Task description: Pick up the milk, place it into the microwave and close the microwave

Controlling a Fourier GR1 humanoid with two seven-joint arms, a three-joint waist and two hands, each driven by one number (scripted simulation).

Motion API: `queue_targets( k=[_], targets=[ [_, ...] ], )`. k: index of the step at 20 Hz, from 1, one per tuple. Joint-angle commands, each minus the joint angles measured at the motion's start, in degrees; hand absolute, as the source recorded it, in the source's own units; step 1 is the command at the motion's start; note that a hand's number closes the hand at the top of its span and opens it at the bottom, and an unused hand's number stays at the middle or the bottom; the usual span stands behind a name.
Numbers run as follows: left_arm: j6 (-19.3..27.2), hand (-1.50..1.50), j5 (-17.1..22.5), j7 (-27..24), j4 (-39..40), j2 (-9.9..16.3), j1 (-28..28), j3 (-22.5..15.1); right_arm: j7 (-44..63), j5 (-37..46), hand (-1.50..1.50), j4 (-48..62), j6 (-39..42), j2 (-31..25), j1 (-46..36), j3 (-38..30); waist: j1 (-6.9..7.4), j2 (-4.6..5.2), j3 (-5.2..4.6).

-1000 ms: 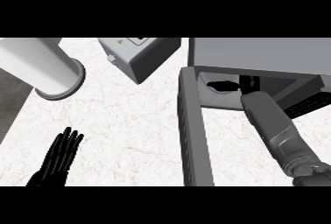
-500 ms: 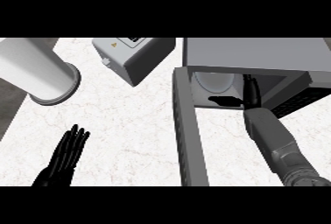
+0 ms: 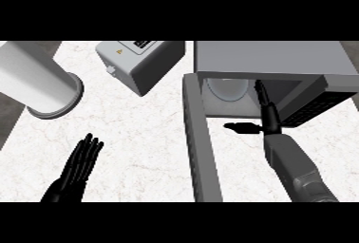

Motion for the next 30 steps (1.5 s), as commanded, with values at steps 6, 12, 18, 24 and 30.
queue_targets(
  k=[6, 12, 18, 24, 30],
  targets=[
    [0.44, -1.50, -0.38, 2.76, -2.37, -1.31, -1.21, -0.85, -5.80, -3.00, -1.50, -4.83, 13.90, -0.59, 10.99, 0.13, -2.07, -0.61, -0.03],
    [-3.13, 1.50, 0.36, 5.34, 2.40, -0.90, -4.62, -3.38, -8.00, -5.59, -1.50, -10.89, 22.98, 1.63, 17.19, 0.70, -3.34, -0.91, -0.12],
    [-2.22, 1.50, -6.02, 6.28, 5.42, 1.00, -7.19, -3.49, -4.13, -9.06, -1.50, -22.46, 29.43, 0.72, 24.58, 1.87, -3.51, -0.88, -0.14],
    [-3.66, 1.50, -16.88, 1.98, 11.36, 2.60, -7.28, -11.96, 0.28, -11.62, -1.50, -35.64, 30.59, 0.13, 33.08, 3.97, -3.85, -1.00, -0.21],
    [-5.48, 1.50, -19.90, 5.73, 15.51, -0.54, -11.68, -17.85, 6.80, -16.03, -1.50, -53.15, 35.03, -4.03, 44.81, 5.14, -3.70, -0.80, -0.17]
  ],
)
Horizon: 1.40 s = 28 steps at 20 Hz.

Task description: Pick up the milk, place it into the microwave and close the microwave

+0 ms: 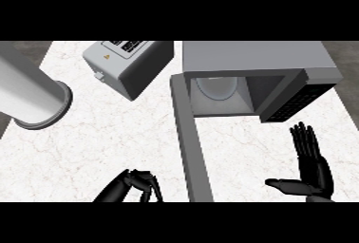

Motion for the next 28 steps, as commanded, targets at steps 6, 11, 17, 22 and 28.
queue_targets(
  k=[6, 11, 17, 22, 28],
  targets=[
    [4.32, 1.50, -5.95, -0.24, 14.44, -10.55, -7.02, -10.24, 11.36, -7.71, -1.50, -26.84, 5.44, -1.51, 15.61, 0.87, 0.59, 0.33, 0.03],
    [15.18, 1.50, -1.57, 1.32, 22.65, -10.76, -16.11, -18.72, 16.24, -13.00, -1.50, -39.13, 9.27, -2.60, 21.32, 0.89, -0.21, 0.44, 0.00],
    [24.11, 1.50, 12.55, 1.63, 32.41, -10.83, -31.25, -27.11, 18.98, -15.47, -1.50, -44.24, 11.83, -3.78, 23.38, 1.61, -2.00, 0.90, -0.05],
    [30.04, 1.50, 18.43, 0.90, 35.03, -10.83, -37.48, -30.50, 22.61, -17.37, -1.50, -49.42, 12.03, -5.05, 23.30, 2.09, -4.65, 1.34, -0.19],
    [36.25, 1.50, 24.59, 3.40, 36.24, -10.83, -44.21, -29.50, 23.46, -18.62, -1.50, -51.07, 13.57, -6.35, 22.19, 2.54, -8.07, 1.99, -0.22]
  ],
)
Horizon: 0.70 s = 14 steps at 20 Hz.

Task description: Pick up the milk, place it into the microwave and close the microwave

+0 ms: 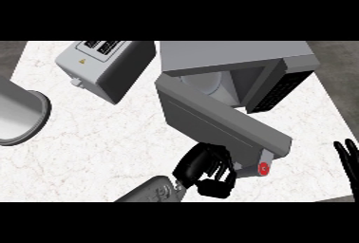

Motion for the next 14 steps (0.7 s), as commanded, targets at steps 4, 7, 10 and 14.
queue_targets(
  k=[4, 7, 10, 14],
  targets=[
    [8.14, -1.50, 9.58, -7.78, -3.01, -0.45, -4.32, 5.24, 1.59, -2.31, -1.50, -3.01, -0.11, -0.95, -2.43, -0.44, -3.26, 1.13, -0.42],
    [10.10, -1.50, 11.79, -9.69, -1.15, -0.45, -6.82, 5.69, 2.09, -3.83, -1.50, -3.65, 0.73, -2.87, -3.01, -2.07, -4.93, 1.33, -0.24],
    [11.23, -1.50, 14.17, -10.23, -0.37, -0.46, -10.08, 6.64, 3.48, -5.52, -1.50, -4.73, 1.35, -2.68, -3.87, -0.56, -6.65, 1.77, -0.25],
    [12.77, -1.50, 16.78, -11.38, 2.72, -0.46, -13.38, 8.10, 4.22, -6.97, -1.50, -4.40, 1.79, -3.24, -4.15, -0.83, -8.37, 2.32, -0.04]
  ],
)
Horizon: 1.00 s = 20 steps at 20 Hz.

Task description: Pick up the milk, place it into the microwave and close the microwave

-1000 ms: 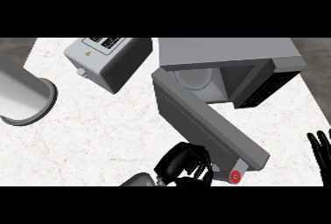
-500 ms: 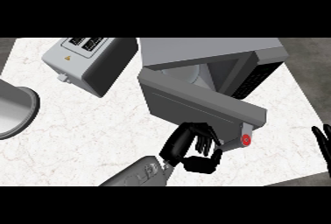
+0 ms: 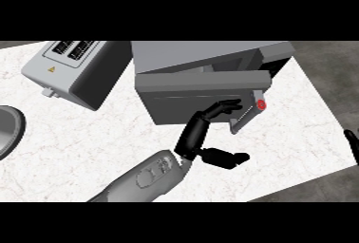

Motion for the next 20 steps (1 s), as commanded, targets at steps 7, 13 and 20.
queue_targets(
  k=[7, 13, 20],
  targets=[
    [2.82, -1.50, 6.85, -3.46, 5.08, -0.12, -8.47, 2.71, 2.92, -5.31, -1.50, -0.44, 1.73, -3.36, -4.11, -0.92, -3.09, 1.12, 0.15],
    [4.01, -1.50, 9.73, -4.99, 7.63, -0.12, -11.36, 2.51, 4.58, -7.84, -1.50, -0.28, 2.66, -4.61, -6.17, -0.20, -4.81, 1.75, 0.23],
    [4.40, -1.50, 12.58, -7.47, 9.29, -0.10, -12.33, 1.81, 5.86, -11.19, -1.50, -0.24, 2.83, -6.06, -9.13, -0.66, -5.61, 2.18, 0.23]
  ],
)
